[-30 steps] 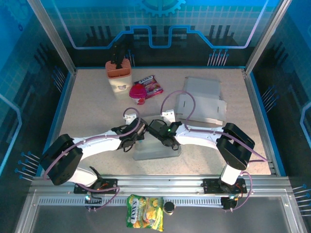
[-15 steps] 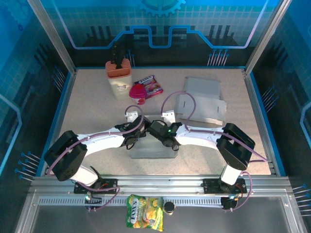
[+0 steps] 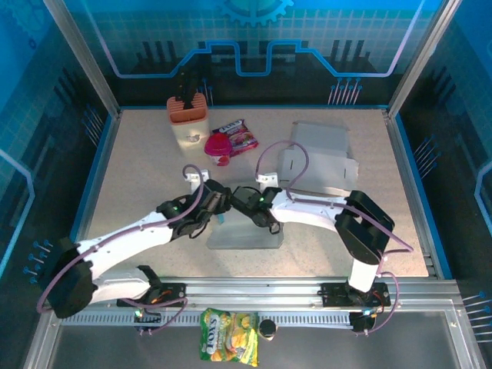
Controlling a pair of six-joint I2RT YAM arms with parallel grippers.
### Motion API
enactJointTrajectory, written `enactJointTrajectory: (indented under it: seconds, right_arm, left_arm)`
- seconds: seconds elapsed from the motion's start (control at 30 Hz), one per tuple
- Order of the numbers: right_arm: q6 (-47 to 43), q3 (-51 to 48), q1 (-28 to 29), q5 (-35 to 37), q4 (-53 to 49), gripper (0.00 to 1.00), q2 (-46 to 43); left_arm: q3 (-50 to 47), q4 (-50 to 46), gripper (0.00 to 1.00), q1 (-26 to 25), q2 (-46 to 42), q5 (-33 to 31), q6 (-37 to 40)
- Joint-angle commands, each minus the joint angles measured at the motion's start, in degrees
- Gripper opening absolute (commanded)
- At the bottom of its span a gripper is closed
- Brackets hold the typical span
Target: Fold the paper box
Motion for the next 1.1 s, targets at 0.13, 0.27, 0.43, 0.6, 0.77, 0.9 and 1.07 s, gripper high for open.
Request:
enactJointTrajectory:
  seconds: [0.13, 0.27, 0.43, 0.6, 0.77, 0.9, 1.07]
  right_arm:
    - [15.3, 6.7, -1.8, -7.7, -15.4, 0.0, 4.7]
    - [21.6, 9.7, -3.7, -15.8, -19.3, 0.0, 6.5]
    - [31.2, 15.8, -7.2, -25.5, -30.5, 0.0, 10.6]
    - [38.1, 12.8, -9.3, -34.4, -29.0, 0.0, 8.1]
    - [44.8, 7.2, -10.5, -41.0, -23.4, 0.0, 3.7]
    - [48.0, 6.2, -10.6, -45.1, -20.9, 0.0, 2.6]
    - [51.1, 4.3, -10.7, -50.5, -17.1, 0.0, 3.6]
  left_arm:
    - [2.3, -7.7, 0.79, 2.4, -7.1, 3.8, -1.3]
    - [2.8, -13.9, 0.77, 2.4, -11.6, 3.0, -2.1]
    - [3.7, -24.2, 0.76, 2.4, -19.3, -0.4, -3.0]
    - [3.7, -30.5, 0.72, 2.4, -27.1, -1.0, -3.4]
    - [0.2, -28.4, 0.64, 2.3, -27.8, 6.5, -3.1]
    - [-6.1, -20.0, 0.57, 1.4, -26.2, 13.0, -4.5]
    - [-12.1, -7.5, 0.54, -1.7, -21.7, 15.8, -6.4]
